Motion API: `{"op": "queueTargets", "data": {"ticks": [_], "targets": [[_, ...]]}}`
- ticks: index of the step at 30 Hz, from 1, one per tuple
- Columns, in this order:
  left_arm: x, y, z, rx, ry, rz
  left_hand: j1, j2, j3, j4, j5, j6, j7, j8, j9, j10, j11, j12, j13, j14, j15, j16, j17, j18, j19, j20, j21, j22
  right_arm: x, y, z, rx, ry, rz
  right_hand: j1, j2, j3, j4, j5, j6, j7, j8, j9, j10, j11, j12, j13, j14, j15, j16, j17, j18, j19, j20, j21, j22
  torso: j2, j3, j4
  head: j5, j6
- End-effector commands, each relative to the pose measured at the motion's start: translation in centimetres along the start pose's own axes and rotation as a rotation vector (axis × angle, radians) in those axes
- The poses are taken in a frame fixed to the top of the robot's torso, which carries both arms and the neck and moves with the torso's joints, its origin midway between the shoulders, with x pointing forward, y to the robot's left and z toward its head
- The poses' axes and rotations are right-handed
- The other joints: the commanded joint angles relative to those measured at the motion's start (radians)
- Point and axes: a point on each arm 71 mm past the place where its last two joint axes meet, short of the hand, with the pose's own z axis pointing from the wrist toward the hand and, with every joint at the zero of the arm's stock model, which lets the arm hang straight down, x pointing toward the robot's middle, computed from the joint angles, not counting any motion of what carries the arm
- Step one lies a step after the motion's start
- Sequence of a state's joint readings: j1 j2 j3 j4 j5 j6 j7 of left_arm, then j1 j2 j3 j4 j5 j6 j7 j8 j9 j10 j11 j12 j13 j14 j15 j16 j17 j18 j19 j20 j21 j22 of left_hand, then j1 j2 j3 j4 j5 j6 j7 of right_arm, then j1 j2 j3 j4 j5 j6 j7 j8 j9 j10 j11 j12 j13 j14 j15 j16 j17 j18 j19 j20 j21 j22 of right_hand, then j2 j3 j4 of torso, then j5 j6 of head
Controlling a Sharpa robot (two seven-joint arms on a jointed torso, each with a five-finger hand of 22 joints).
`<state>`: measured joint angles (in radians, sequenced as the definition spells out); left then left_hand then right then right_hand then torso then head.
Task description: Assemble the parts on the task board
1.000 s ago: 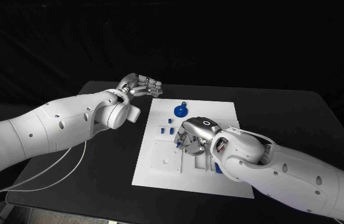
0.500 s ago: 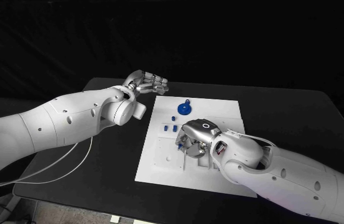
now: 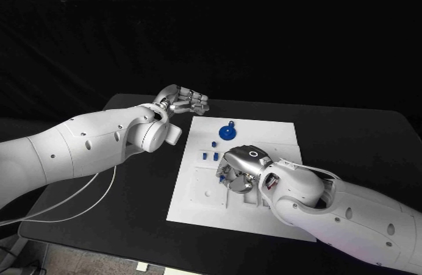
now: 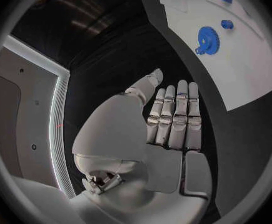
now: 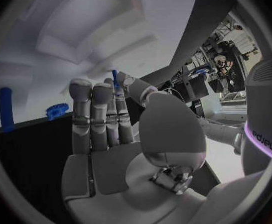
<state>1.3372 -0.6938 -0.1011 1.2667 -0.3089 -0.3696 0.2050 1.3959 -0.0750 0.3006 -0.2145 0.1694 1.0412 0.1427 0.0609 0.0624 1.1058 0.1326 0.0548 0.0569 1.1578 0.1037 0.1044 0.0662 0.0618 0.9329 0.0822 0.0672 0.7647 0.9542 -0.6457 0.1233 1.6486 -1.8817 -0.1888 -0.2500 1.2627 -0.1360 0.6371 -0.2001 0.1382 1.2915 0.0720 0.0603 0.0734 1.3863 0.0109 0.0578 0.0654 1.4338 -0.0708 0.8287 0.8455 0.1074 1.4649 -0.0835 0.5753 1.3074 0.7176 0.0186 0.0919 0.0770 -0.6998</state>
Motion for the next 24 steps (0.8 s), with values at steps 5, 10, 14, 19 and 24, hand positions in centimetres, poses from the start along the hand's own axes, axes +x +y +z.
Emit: {"op": "queueTargets", "data": {"ticks": [5, 10, 14, 19, 24], "targets": [[0.11, -0.16, 0.08, 0.005, 0.004, -0.008, -0.001, 0.007, -0.006, 0.002, 0.005, 0.002, 0.005, 0.002, -0.001, -0.003, 0.003, 0.004, 0.001, 0.003, 0.006, -0.006, 0.001, 0.001, -0.003, 0.006, 0.001, -0.001, 0.54, 0.21, -0.08, -0.006, 0.032, -0.018, 0.001, 0.008, 0.001, -0.005, -0.004, 0.006, -0.002, 0.004, 0.001, 0.005, 0.001, 0.003, 0.000, 0.005, -0.001, -0.006, 0.002, 0.016, 0.049, -0.008, 0.002, 0.054, 0.000, 0.0002, 0.0003, 0.003, -0.003], [0.07, -0.12, 0.10, 0.002, 0.004, -0.008, -0.001, 0.007, -0.006, 0.002, 0.005, 0.002, 0.005, 0.002, -0.001, -0.003, 0.003, 0.004, 0.001, 0.003, 0.006, -0.006, 0.001, 0.001, -0.003, 0.006, 0.001, -0.001, 0.59, 0.32, -0.11, -0.008, 0.035, -0.018, 0.001, 0.008, 0.000, -0.006, -0.004, 0.006, -0.002, 0.004, 0.001, 0.005, 0.001, 0.003, 0.001, 0.005, -0.001, -0.006, 0.002, 0.015, 0.049, -0.008, 0.002, 0.054, 0.000, 0.0000, -0.0001, 0.006, -0.004], [0.05, -0.10, 0.10, 0.000, 0.004, -0.008, 0.000, 0.006, -0.008, 0.004, 0.005, 0.001, 0.005, 0.002, -0.001, -0.004, 0.003, 0.004, 0.001, 0.001, 0.006, -0.006, 0.001, 0.001, -0.001, 0.006, 0.001, -0.011, 0.61, 0.34, -0.13, -0.008, 0.036, -0.020, 0.001, 0.008, 0.000, -0.006, -0.004, 0.006, -0.002, 0.004, 0.001, 0.005, 0.001, 0.003, 0.001, 0.005, -0.001, -0.006, 0.002, 0.015, 0.049, -0.008, 0.002, 0.054, 0.000, 0.0003, -0.0001, 0.006, -0.005], [0.04, -0.07, 0.10, -0.002, 0.005, -0.007, 0.000, 0.006, -0.008, 0.004, 0.005, 0.001, 0.005, 0.002, -0.001, -0.004, 0.003, 0.004, 0.001, 0.001, 0.006, -0.006, 0.001, 0.001, -0.001, 0.006, 0.001, -0.011, 0.66, 0.28, -0.14, -0.002, 0.039, -0.031, 0.001, 0.009, 0.000, -0.006, -0.004, 0.007, -0.002, 0.004, 0.001, 0.005, 0.001, 0.003, 0.000, 0.005, -0.001, -0.006, 0.002, 0.015, 0.049, -0.008, 0.002, 0.054, 0.000, 0.0001, -0.0003, 0.006, -0.005], [0.08, -0.07, 0.10, -0.004, 0.007, -0.008, 0.001, 0.006, -0.010, 0.005, 0.004, 0.001, 0.005, 0.002, 0.000, -0.005, 0.004, 0.004, 0.001, -0.001, 0.007, -0.007, 0.001, 0.001, 0.000, 0.007, 0.001, -0.015, 0.81, 0.19, -0.07, 0.011, 0.047, -0.050, 0.000, 0.010, 0.000, -0.006, -0.008, 0.006, -0.001, 0.004, 0.001, 0.004, 0.001, 0.003, 0.000, 0.004, -0.001, -0.007, 0.003, 0.016, 0.049, -0.008, -0.001, 0.054, 0.000, -0.0008, -0.0001, 0.007, -0.006]]}}
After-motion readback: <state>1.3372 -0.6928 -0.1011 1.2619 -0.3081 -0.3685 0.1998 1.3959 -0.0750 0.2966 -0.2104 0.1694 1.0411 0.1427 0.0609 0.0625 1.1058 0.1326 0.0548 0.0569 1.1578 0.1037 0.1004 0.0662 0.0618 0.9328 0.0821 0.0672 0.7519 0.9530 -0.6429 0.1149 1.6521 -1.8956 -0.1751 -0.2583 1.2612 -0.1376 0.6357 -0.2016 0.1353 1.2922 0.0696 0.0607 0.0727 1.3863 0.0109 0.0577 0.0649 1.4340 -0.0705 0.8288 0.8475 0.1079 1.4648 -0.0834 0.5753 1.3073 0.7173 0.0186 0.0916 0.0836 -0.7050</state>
